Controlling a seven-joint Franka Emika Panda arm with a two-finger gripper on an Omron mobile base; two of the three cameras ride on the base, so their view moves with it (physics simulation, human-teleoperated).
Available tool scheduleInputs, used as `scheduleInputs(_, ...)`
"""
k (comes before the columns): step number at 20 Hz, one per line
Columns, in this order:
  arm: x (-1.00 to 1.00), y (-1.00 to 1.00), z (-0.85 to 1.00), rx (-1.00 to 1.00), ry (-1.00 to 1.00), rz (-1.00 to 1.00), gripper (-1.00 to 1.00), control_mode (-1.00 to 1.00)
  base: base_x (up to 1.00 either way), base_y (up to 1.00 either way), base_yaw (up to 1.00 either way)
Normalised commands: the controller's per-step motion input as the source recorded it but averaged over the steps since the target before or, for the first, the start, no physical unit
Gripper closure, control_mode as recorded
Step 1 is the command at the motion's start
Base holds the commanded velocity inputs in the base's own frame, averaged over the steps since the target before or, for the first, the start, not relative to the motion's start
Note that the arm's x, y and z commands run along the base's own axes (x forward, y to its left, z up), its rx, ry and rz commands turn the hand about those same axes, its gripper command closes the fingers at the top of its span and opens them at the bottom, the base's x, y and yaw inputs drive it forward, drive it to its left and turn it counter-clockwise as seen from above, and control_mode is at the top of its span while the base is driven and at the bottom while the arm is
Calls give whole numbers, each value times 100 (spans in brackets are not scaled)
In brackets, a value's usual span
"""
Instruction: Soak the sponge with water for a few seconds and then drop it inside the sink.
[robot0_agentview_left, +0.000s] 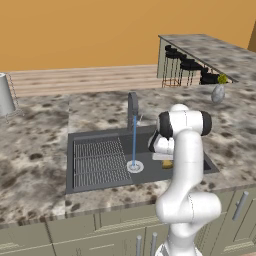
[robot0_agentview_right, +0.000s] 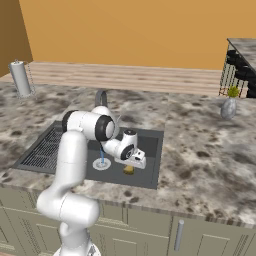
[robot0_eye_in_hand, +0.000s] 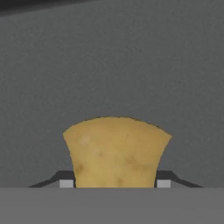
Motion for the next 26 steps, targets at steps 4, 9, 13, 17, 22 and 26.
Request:
scheduleInputs(4,0,0,0,0,0,0,-100,-100,0,0,0)
scheduleInputs(9,0,0,0,0,0,0,-100,-100,0,0,0)
scheduleInputs(13,-1,0,14,0,0,0,-100,-100,0,0,0)
scheduleInputs(17,0,0,46,0,0,0,-100,-100,0,0,0)
scheduleInputs(22,-14,0,65,2,0,0,-100,-100,0,0,0)
scheduleInputs(26,-35,0,58,2,0,1,-100,-100,0,0,0)
